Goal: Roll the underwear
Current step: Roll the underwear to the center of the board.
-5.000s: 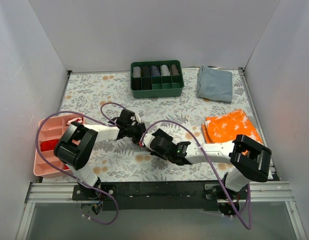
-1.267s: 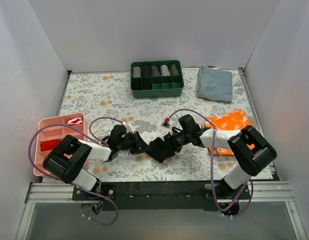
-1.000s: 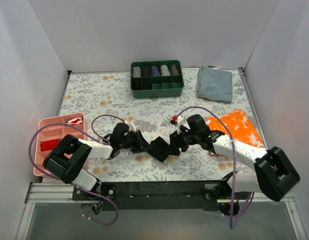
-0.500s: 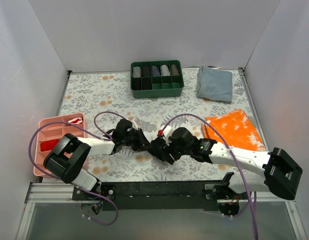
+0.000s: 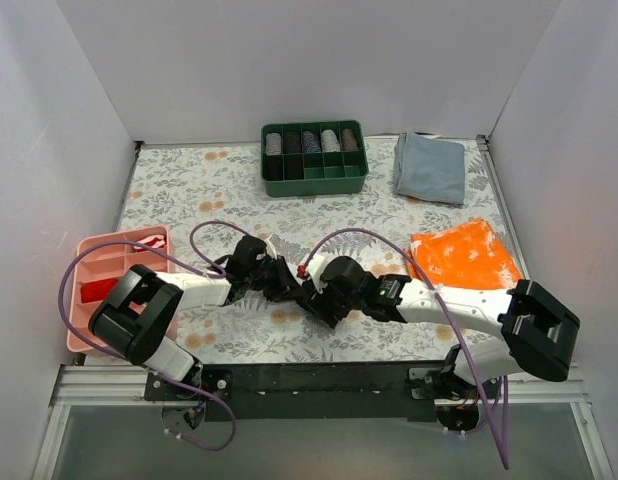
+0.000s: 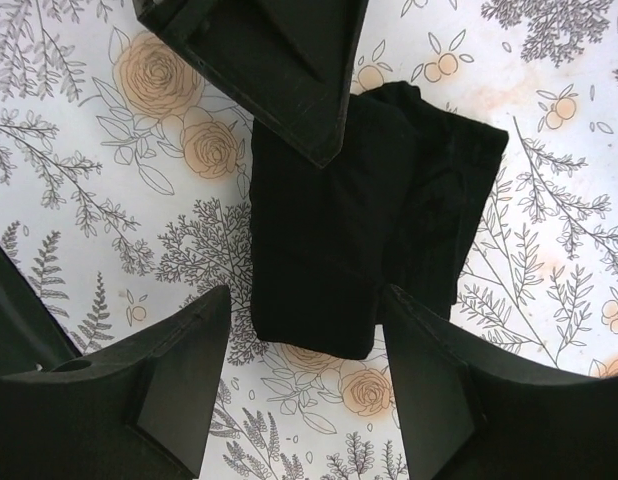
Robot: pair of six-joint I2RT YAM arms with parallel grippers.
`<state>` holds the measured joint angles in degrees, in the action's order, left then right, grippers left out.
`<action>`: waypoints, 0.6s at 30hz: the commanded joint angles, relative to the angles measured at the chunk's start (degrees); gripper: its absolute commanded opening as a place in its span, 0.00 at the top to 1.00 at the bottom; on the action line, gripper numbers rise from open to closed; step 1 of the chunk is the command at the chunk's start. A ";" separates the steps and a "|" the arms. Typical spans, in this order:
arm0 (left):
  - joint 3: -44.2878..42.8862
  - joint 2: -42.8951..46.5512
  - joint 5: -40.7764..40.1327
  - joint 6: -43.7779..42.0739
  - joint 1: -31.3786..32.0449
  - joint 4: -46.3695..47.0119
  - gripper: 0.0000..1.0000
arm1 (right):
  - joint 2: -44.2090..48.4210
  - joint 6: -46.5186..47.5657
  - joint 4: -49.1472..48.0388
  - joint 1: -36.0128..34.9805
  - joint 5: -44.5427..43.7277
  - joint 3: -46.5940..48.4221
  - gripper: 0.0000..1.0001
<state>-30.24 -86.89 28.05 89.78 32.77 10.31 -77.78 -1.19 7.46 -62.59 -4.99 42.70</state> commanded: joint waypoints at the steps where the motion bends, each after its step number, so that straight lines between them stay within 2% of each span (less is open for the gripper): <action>1: -1.49 -0.65 -1.25 -0.92 0.27 -2.40 0.95 | -2.46 2.59 -0.87 -0.87 -1.33 2.21 0.30; 9: -1.58 -1.09 -0.81 -1.18 0.27 -2.57 0.95 | -5.63 2.33 -2.36 -1.05 -2.21 1.69 0.34; 12: -1.67 -1.17 -0.54 -1.27 0.27 -2.48 0.94 | -5.89 2.07 -2.80 -1.05 -2.21 1.25 0.44; 16: -1.67 -1.26 -0.63 -1.71 0.27 -2.92 0.94 | -5.72 1.63 -3.33 -1.05 -2.21 0.28 0.67; 18: -1.75 -1.00 -0.89 -2.06 0.27 -3.45 0.94 | -5.46 1.63 -3.51 -1.05 -1.95 -0.42 0.71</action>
<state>-30.94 -87.57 28.34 89.52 32.75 9.43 -83.68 0.38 6.02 -63.40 -6.33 42.76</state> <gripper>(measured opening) 0.120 0.332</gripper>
